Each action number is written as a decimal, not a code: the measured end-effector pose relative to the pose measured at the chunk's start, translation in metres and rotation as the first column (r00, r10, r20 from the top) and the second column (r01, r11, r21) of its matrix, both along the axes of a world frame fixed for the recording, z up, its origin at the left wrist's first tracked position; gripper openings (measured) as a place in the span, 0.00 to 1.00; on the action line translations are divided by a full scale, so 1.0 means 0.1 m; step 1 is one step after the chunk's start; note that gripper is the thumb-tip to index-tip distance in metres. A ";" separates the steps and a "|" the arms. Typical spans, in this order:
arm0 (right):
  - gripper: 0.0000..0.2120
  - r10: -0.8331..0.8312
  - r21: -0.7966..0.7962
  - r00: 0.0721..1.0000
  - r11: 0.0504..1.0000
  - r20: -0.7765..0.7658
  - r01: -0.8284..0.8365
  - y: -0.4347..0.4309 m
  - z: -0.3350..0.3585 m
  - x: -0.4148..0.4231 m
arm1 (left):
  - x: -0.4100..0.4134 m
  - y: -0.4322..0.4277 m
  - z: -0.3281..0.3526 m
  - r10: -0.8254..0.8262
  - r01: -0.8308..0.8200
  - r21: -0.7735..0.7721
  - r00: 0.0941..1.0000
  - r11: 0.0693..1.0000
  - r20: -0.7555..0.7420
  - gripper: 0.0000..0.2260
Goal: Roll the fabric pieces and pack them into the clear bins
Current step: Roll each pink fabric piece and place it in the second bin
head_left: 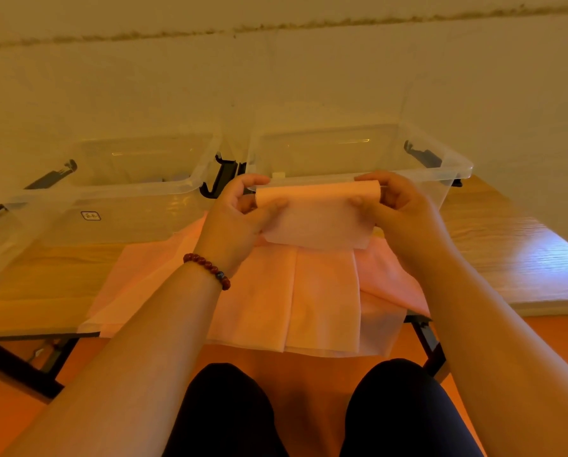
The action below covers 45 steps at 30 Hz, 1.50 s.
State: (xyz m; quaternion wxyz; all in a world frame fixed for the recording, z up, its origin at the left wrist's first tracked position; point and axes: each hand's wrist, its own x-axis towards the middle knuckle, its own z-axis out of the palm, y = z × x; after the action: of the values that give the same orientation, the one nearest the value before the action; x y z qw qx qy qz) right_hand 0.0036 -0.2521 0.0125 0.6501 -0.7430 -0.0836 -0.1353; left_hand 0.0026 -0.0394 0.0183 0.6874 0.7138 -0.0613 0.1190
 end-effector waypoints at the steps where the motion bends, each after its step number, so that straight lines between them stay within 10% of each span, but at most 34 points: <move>1: 0.06 -0.016 -0.014 1.000 1.000 0.001 0.016 0.01 0.00 0.00 | 0.00 0.00 0.00 -0.007 0.007 -0.007 1.000 1.000 -0.007 0.09; 45: 0.12 0.022 -0.057 1.000 0.998 0.017 -0.021 0.17 0.11 0.02 | -0.01 0.09 0.02 0.027 -0.031 0.129 0.999 0.991 0.028 0.07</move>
State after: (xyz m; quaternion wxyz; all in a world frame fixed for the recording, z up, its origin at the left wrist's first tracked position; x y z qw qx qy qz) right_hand 0.0053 -0.2350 0.0231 0.6294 -0.7590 -0.1013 -0.1324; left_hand 0.0021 -0.0309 0.0206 0.6371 0.7560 -0.0677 0.1342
